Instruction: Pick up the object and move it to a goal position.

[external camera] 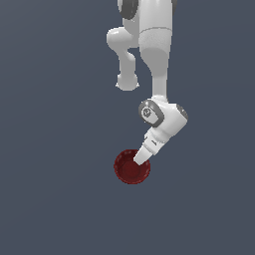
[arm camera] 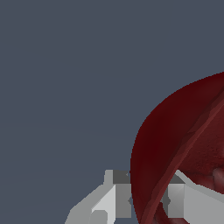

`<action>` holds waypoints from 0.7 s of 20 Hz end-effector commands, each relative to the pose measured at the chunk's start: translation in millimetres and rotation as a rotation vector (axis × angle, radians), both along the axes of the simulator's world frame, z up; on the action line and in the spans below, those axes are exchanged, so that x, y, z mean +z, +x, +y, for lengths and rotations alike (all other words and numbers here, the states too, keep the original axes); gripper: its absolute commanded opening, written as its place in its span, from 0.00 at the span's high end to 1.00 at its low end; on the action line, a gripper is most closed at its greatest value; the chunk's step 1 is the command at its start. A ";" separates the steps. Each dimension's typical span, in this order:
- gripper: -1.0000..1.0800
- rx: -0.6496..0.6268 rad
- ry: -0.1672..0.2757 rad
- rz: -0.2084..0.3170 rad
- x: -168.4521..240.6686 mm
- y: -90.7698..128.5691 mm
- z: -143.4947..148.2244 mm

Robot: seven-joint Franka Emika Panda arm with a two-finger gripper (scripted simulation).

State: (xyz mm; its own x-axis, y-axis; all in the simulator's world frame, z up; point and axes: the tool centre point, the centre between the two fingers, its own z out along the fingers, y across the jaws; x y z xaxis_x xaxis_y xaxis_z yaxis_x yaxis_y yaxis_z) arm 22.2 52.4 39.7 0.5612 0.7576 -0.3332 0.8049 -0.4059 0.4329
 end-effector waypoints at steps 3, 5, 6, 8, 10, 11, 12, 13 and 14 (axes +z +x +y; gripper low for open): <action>1.00 -0.001 0.000 -0.003 16.5 2.6 -6.1; 1.00 -0.001 0.000 -0.003 27.7 3.8 -10.4; 1.00 -0.001 0.000 -0.003 34.4 4.5 -13.0; 1.00 0.000 0.001 -0.002 49.3 6.1 -18.7; 1.00 0.000 0.001 -0.002 67.1 8.0 -25.6; 1.00 0.000 0.001 -0.002 76.6 9.1 -29.2; 1.00 0.000 0.001 -0.002 87.0 10.2 -33.2; 1.00 0.000 0.001 -0.002 97.9 11.4 -37.4; 1.00 0.000 0.002 -0.001 109.1 12.8 -41.7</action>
State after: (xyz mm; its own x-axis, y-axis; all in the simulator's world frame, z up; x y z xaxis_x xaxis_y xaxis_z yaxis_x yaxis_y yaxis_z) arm 32.4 17.2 130.5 0.5604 0.7580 -0.3337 0.8058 -0.4058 0.4313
